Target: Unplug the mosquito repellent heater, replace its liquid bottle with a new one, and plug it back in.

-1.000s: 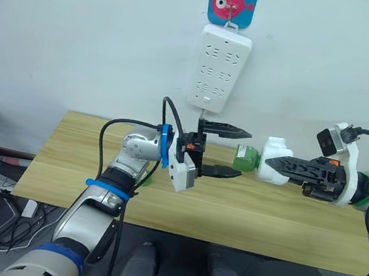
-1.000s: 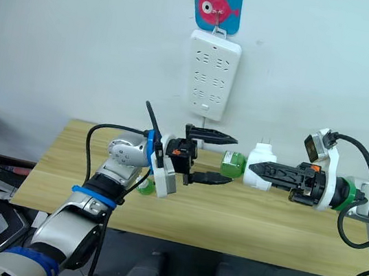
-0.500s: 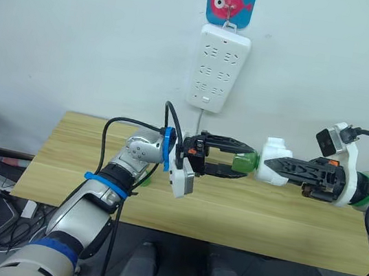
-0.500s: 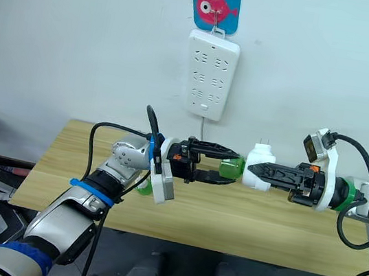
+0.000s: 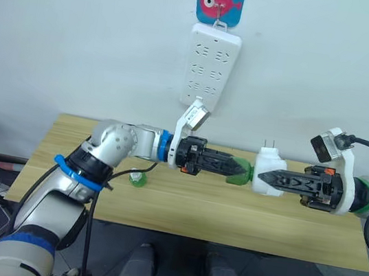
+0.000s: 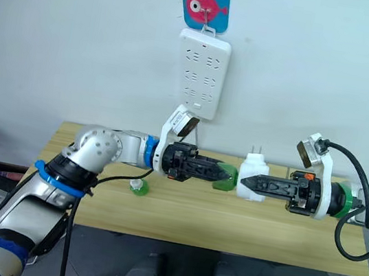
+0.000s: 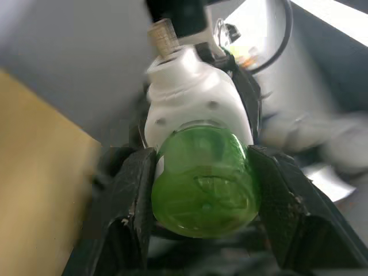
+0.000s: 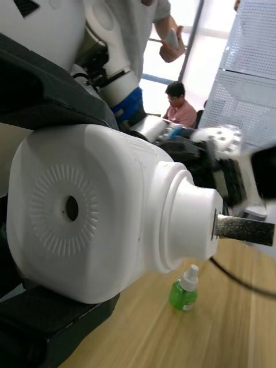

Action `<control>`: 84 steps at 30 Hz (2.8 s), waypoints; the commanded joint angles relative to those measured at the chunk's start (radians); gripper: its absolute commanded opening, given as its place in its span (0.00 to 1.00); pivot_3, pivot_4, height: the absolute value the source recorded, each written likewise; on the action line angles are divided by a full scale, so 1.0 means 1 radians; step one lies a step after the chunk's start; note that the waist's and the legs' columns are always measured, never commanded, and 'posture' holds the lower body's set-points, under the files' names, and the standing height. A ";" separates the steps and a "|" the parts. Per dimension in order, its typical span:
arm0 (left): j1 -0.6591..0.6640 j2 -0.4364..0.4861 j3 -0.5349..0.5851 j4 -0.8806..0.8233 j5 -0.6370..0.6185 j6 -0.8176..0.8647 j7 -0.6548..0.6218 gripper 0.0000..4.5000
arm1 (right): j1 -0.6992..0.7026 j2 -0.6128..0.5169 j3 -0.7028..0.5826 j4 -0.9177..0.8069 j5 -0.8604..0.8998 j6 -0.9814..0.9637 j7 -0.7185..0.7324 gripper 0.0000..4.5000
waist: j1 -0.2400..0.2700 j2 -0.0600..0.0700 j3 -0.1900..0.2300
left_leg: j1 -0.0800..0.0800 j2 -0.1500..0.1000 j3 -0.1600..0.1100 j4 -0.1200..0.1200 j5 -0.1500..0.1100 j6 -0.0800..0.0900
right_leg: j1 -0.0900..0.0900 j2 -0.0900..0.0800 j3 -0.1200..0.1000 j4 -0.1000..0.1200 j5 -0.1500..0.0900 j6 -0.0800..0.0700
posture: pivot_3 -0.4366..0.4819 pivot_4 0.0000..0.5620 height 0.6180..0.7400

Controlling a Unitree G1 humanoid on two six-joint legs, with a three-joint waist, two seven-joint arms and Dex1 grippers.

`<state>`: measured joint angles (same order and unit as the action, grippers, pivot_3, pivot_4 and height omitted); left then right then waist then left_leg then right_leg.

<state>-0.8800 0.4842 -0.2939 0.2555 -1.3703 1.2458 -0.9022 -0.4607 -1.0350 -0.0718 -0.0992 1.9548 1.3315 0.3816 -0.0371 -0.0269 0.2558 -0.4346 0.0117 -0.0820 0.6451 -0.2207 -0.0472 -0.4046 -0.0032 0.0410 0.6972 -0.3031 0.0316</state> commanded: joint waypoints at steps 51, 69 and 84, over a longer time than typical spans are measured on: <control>0.033 -0.179 0.065 0.299 1.190 -2.478 -0.289 0.99 | -0.083 0.052 -0.028 0.116 0.017 0.037 0.033 0.69 | 0.033 0.000 0.000 | -0.001 -0.001 0.004 0.000 0.000 0.001 | 0.000 -0.005 0.003 -0.001 0.001 0.000 | 0.51 0.44 1.00; 0.098 -0.067 -0.090 0.012 0.828 -1.645 -0.242 0.50 | -0.073 0.031 -0.021 0.085 0.017 0.038 0.040 0.69 | 0.026 0.000 0.000 | -0.001 -0.001 0.003 0.000 0.000 0.001 | 0.000 -0.005 0.003 -0.001 0.001 0.000 | 0.50 0.44 1.00; 0.004 0.034 0.144 -0.019 -0.048 0.108 0.056 0.71 | -0.037 0.004 0.012 -0.018 0.017 -0.013 0.036 0.69 | -0.007 0.000 0.000 | 0.000 0.001 0.000 0.000 0.000 0.001 | 0.000 0.000 0.000 0.001 0.000 0.000 | 0.52 0.43 1.00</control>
<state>-0.8666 0.5223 -0.2077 0.2477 -1.4032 1.3295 -0.8554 -0.4915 -1.0167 -0.0484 -0.0947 1.9463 1.3204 0.3956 -0.0437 -0.0266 0.2560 -0.4342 0.0129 -0.0815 0.6451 -0.2211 -0.0465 -0.4050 -0.0034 0.0415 0.6976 -0.3030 0.0316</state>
